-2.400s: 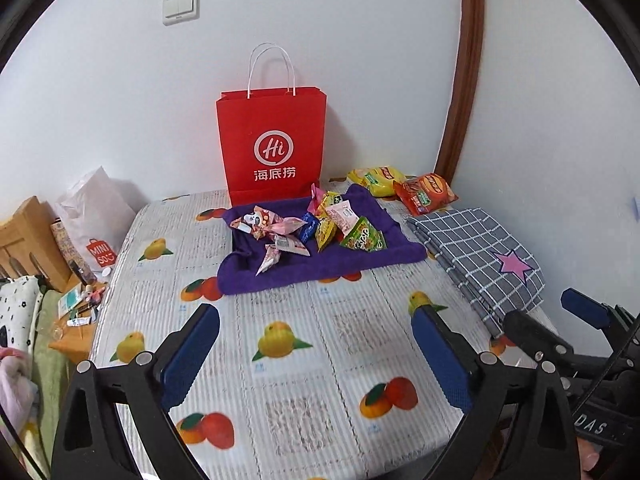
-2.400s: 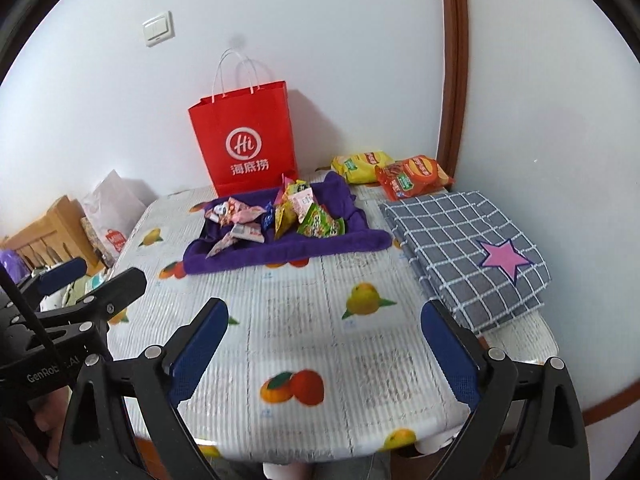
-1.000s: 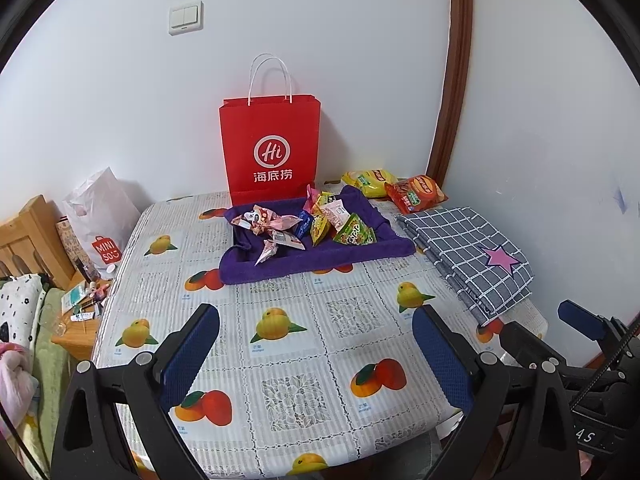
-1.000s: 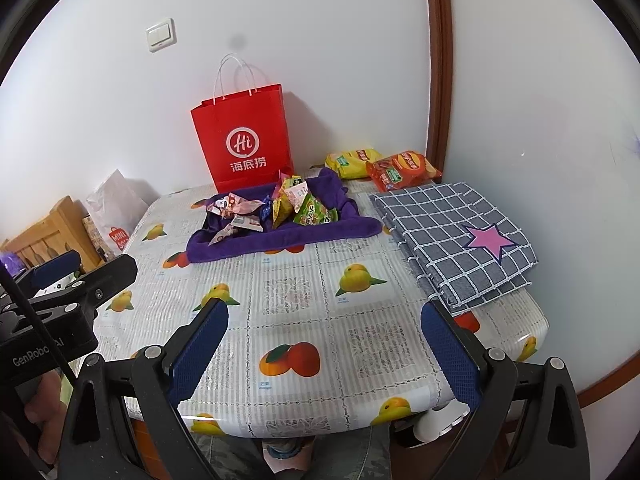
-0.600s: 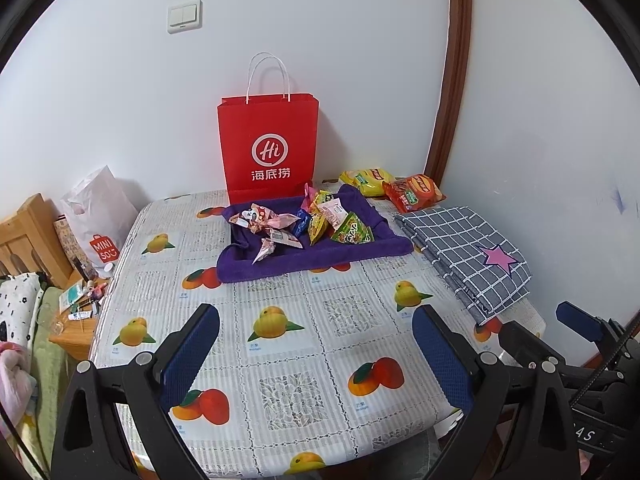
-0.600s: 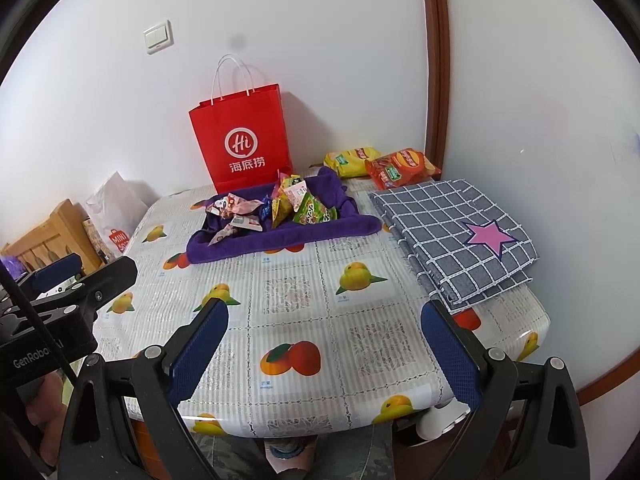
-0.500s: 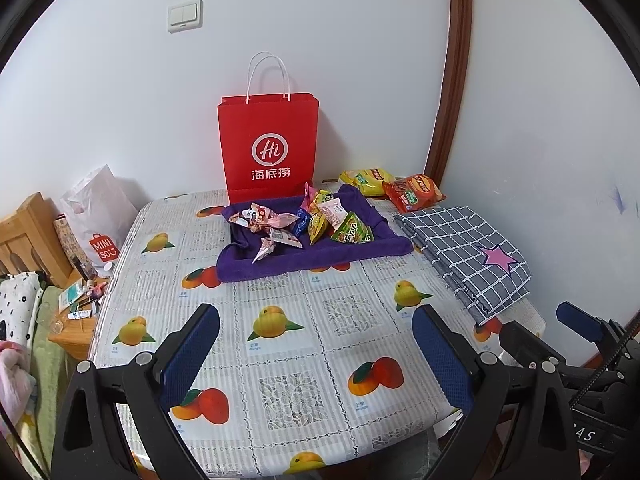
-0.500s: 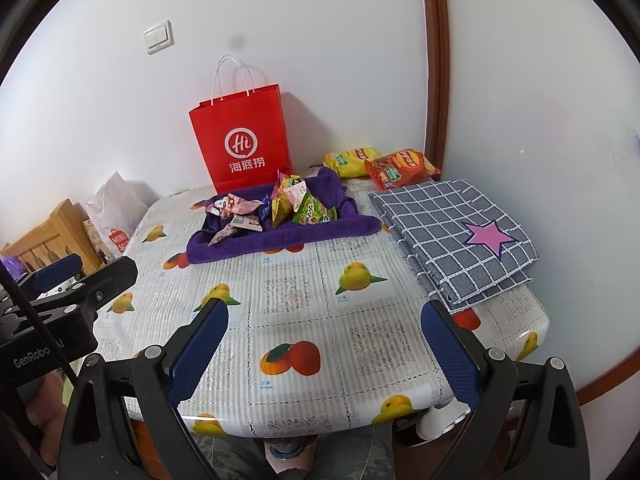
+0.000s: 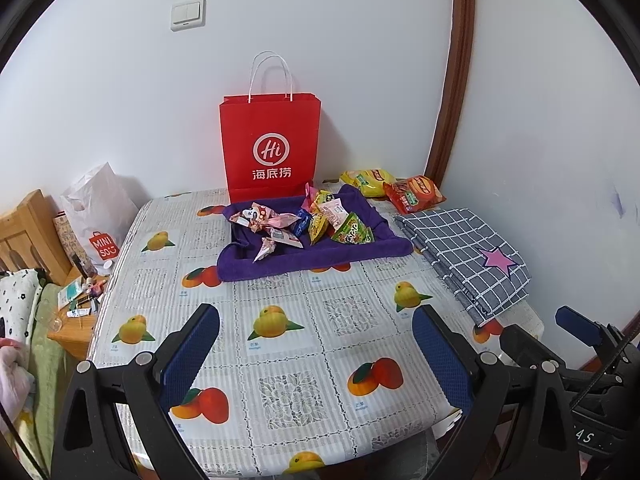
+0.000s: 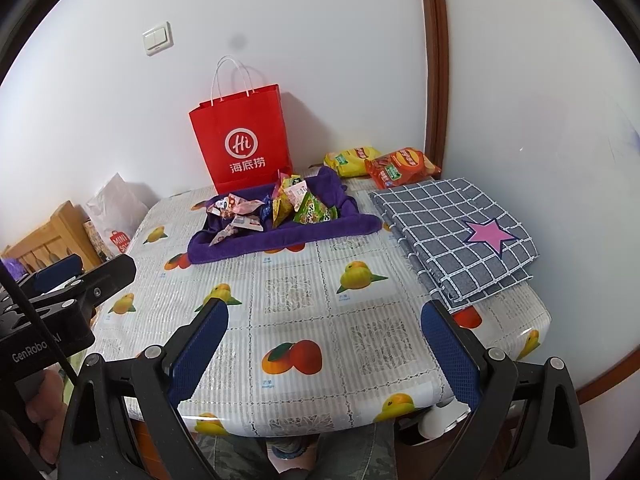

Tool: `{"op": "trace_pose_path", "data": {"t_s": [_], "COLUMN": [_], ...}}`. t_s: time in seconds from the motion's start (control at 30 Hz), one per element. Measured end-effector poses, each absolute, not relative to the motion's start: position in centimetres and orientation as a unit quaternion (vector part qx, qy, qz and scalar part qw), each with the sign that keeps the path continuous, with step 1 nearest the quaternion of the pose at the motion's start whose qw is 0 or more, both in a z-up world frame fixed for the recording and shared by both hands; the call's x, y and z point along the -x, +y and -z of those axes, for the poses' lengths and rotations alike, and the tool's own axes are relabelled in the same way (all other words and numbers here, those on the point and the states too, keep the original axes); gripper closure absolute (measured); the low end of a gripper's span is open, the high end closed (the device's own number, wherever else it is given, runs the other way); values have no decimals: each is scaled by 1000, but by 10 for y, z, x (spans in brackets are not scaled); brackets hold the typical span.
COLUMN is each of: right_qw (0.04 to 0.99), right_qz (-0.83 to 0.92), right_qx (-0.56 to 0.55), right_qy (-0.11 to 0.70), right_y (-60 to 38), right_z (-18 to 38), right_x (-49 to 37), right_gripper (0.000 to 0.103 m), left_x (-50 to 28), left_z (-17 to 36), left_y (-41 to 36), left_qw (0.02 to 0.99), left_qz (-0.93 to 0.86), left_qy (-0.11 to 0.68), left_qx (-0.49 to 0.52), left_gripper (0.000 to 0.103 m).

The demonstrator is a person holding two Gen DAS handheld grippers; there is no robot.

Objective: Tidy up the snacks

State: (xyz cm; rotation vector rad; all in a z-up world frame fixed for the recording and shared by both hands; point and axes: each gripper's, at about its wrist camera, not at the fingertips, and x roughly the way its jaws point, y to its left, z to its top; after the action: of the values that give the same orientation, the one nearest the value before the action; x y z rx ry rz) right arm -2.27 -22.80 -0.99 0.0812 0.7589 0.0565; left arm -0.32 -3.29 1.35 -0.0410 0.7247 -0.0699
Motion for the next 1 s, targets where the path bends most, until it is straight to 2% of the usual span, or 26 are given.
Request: {"op": "trace_pose_path", "data": {"t_s": [1.0], "right_qw": [929], "right_qz": [-31], "right_qx": [-40], "right_qy": [366], "right_y": [-218], "right_z": [7], "right_x": [28], "right_gripper": [7], "left_x": [3], "left_z": [-14], "left_y": [-30], "left_qw": [934], "left_qz": [35], "left_qy": [355], "left_qx": [22], "left_gripper": [5]}}
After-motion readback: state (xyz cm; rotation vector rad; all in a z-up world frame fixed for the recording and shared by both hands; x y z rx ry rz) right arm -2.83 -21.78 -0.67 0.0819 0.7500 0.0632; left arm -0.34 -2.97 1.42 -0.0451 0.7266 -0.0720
